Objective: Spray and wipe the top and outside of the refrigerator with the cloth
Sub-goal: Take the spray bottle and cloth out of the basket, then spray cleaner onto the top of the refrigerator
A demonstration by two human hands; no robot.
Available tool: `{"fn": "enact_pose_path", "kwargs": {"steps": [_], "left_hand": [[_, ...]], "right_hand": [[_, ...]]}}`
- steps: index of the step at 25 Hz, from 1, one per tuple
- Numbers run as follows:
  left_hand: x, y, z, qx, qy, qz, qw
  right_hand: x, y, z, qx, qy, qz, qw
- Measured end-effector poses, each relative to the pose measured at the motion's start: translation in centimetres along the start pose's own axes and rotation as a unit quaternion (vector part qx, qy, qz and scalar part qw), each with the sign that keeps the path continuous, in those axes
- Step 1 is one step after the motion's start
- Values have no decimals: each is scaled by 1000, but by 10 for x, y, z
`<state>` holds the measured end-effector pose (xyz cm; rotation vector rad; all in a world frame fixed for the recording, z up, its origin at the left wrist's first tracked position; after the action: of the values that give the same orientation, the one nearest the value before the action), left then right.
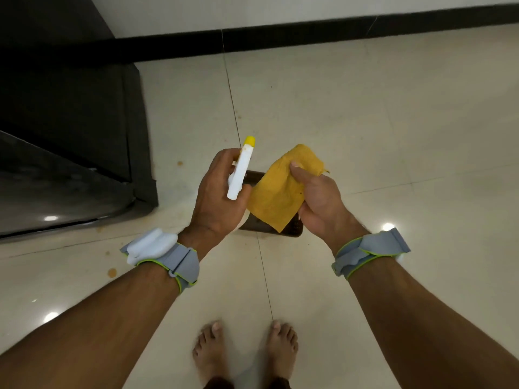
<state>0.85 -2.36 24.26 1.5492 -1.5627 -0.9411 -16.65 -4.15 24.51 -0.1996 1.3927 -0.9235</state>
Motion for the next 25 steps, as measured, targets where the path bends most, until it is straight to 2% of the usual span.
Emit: {"fn": "enact_pose_path", "kwargs": {"steps": [4,12,20,25], "left_hand": [[-3,84,-61,6,29,13,999],[-41,294,-194,56,74,49,994],[-113,460,-279,45,139,87,985],[-172,541,-322,12,224,102,969]], "right_hand": [[-90,-63,27,1,-62,-20,998],[-309,-184,87,44,-125,-100,986],[-483,-254,118,75,-205,-154,964],[-580,-282,133,43,-264,-185,945]]}}
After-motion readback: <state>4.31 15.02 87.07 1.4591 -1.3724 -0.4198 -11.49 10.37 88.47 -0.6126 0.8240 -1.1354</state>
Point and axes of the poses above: each hand's wrist, its own x-axis towards the middle knuckle, its own z-axis out of the palm, y = z × x, the point moved 1 cm from there along x, towards the middle knuckle, and after that the axes turned 1 degree about -y, right-handed, at the moved point
